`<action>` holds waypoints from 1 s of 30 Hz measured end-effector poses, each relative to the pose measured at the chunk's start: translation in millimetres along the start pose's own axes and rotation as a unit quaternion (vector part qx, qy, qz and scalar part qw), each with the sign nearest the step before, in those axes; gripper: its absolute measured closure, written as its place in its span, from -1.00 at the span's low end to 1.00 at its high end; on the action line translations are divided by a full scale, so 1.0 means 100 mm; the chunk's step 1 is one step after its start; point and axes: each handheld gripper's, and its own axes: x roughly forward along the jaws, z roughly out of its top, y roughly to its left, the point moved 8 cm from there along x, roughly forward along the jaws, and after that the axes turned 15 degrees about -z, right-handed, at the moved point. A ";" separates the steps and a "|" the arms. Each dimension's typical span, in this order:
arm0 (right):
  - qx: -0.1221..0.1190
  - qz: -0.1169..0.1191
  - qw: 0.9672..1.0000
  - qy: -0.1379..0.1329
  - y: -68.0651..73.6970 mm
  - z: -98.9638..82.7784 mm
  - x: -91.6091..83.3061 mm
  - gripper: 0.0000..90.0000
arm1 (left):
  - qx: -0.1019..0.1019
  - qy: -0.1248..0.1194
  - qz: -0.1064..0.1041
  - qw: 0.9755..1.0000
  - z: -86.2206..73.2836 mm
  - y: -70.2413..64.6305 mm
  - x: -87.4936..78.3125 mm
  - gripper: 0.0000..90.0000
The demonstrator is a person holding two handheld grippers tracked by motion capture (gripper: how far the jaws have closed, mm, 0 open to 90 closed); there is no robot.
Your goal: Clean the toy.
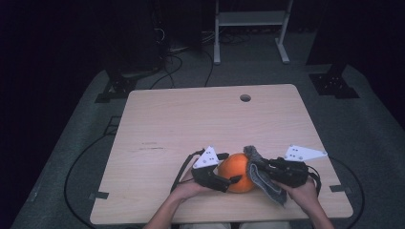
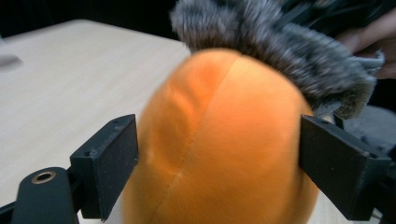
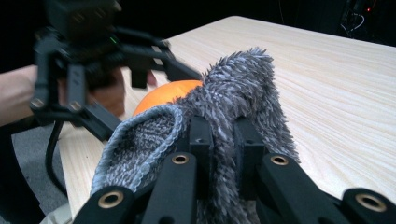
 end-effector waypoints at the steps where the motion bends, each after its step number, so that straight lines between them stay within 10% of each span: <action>1: -0.013 -0.005 1.000 -0.001 0.03 0.02 -0.02 0.78 | 0.002 -0.002 0.006 1.000 0.00 -0.01 0.01 -0.49; 5: -0.051 -0.003 0.999 -0.012 0.20 0.14 -0.06 0.78 | -0.002 0.010 0.020 1.000 0.04 -0.06 0.04 -0.35; 7: -0.059 -0.011 0.998 -0.006 0.18 0.11 -0.03 0.78 | 0.001 0.025 -0.009 1.000 0.04 -0.12 0.02 -0.38; 11: -0.029 -0.031 0.999 -0.005 -0.04 0.03 -0.02 0.78 | 0.025 0.040 -0.026 0.999 0.03 -0.17 -0.01 -0.47; 22: -0.046 -0.002 0.999 0.019 -0.05 0.00 -0.13 0.78 | 0.028 0.025 0.034 0.999 0.06 -0.08 0.00 -0.29; 27: -0.063 0.038 0.997 0.010 0.26 0.13 -0.11 0.78 | 0.093 0.060 0.007 0.994 0.01 -0.26 0.13 -0.28; 30: -0.078 0.018 0.997 0.017 0.32 0.17 -0.05 0.78 | 0.116 0.074 0.006 0.990 0.00 -0.33 0.18 -0.27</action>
